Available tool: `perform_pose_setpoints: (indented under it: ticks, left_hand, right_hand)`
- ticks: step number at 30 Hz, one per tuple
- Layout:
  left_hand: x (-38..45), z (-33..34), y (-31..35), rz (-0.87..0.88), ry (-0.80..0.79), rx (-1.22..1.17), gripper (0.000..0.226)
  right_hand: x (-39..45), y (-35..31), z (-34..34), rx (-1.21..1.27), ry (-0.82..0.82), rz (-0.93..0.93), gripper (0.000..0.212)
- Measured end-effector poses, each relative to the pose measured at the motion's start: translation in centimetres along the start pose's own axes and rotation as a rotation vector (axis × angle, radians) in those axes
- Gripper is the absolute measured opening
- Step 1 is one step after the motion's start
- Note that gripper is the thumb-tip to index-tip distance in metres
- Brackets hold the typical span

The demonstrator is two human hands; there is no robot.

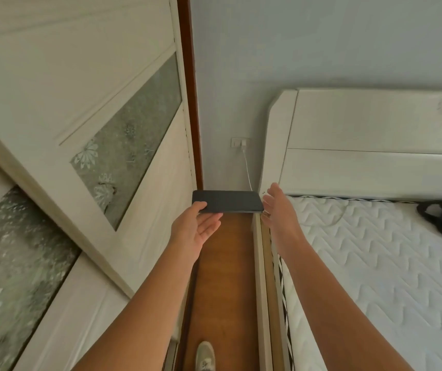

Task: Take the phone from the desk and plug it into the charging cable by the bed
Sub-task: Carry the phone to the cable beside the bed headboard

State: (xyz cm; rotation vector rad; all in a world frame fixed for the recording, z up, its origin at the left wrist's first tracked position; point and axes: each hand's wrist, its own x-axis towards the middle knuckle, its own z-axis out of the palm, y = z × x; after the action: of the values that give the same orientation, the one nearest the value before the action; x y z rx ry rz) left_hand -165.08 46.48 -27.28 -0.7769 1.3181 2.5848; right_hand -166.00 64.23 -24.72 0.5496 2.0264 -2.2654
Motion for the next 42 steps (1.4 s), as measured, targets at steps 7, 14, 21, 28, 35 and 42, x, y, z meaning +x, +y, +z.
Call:
perform_pose_setpoints:
  ticks: [7,14,21,28,35,42]
  left_hand:
    - [8.8,3.7,2.2,-0.021,-0.009,0.031,0.012]
    - [16.2,7.4,3.3,-0.067,-0.073,-0.025,0.018]
    - [22.9,10.9,3.8,-0.056,-0.040,-0.009,0.021]
    - [29.6,16.1,4.3,-0.041,0.007,0.111,0.020]
    - [33.9,22.4,4.3,-0.042,-0.053,0.170,0.020]
    - [37.4,28.7,4.2,-0.084,-0.174,0.206,0.022]
  right_hand:
    - [6.9,-2.8,1.1,0.045,0.030,-0.016,0.057]
    - [13.7,-4.1,1.1,0.087,0.074,-0.007,0.060]
    - [21.7,-4.3,0.3,0.103,0.065,0.043,0.057]
    - [31.0,-5.9,-1.8,0.141,0.037,0.104,0.059]
    - [36.4,-9.4,-4.4,0.193,0.083,0.148,0.048]
    - [39.7,-11.7,-8.3,0.226,0.186,0.121,0.047]
